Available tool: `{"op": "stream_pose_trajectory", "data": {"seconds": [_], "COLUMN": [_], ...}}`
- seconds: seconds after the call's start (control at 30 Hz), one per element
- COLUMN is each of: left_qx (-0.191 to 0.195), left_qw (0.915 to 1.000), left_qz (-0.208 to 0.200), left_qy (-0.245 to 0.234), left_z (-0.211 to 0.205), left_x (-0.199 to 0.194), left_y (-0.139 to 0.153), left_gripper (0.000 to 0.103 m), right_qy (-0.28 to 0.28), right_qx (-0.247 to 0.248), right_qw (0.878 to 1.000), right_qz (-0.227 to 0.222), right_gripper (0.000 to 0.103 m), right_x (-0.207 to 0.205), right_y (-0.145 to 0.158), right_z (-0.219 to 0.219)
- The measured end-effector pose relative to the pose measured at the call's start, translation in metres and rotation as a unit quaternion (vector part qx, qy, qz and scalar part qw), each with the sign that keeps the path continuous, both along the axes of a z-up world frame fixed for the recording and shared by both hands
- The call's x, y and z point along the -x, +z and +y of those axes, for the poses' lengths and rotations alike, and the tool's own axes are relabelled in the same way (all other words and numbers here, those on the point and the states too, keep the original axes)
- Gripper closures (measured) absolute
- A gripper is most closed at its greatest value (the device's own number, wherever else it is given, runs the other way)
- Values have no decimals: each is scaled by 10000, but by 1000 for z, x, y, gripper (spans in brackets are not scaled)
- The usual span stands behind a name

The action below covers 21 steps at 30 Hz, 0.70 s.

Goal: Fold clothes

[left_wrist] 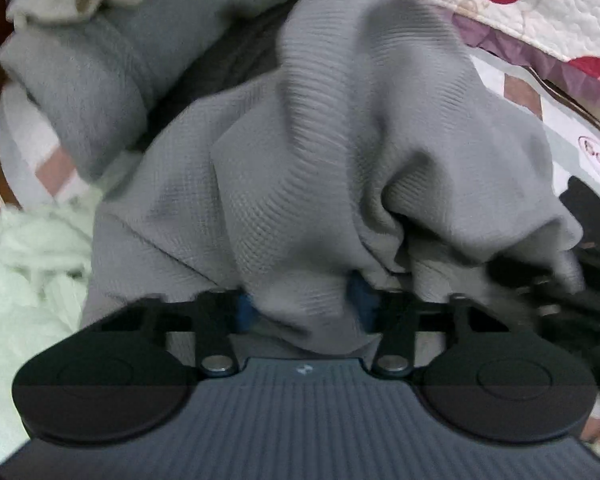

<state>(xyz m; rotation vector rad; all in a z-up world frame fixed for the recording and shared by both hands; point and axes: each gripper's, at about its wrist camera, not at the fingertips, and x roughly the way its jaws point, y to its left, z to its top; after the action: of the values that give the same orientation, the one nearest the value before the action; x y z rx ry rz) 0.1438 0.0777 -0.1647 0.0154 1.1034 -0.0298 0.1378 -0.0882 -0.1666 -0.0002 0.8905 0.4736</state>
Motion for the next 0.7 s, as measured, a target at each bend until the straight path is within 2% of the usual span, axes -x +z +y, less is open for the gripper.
{"op": "stream_pose_trajectory", "data": {"seconds": [0.03, 0.17, 0.33, 0.47, 0.7], "left_qx": [-33, -93, 167, 585, 1160], "left_qw": [9999, 9984, 9939, 9841, 9681], "left_qz": [-125, -550, -1046, -1545, -1820], "left_qy": [0, -32, -323, -654, -1276], "left_z": [-1, -3, -9, -18, -53], "left_x": [3, 12, 25, 39, 63], "left_y": [2, 10, 35, 63, 98], "left_gripper": [82, 95, 96, 96, 97], "right_qy": [-83, -445, -1213, -1507, -1924], "right_qx": [-78, -1, 10, 250, 643], "right_qw": [9999, 9974, 9871, 9774, 9574], "right_qz": [-67, -574, -1050, -1463, -2054], "right_gripper": [92, 93, 96, 97, 97], "right_x": [4, 27, 55, 85, 138], "right_y": [7, 45, 84, 112, 171], "right_z": [-5, -33, -79, -102, -129]}}
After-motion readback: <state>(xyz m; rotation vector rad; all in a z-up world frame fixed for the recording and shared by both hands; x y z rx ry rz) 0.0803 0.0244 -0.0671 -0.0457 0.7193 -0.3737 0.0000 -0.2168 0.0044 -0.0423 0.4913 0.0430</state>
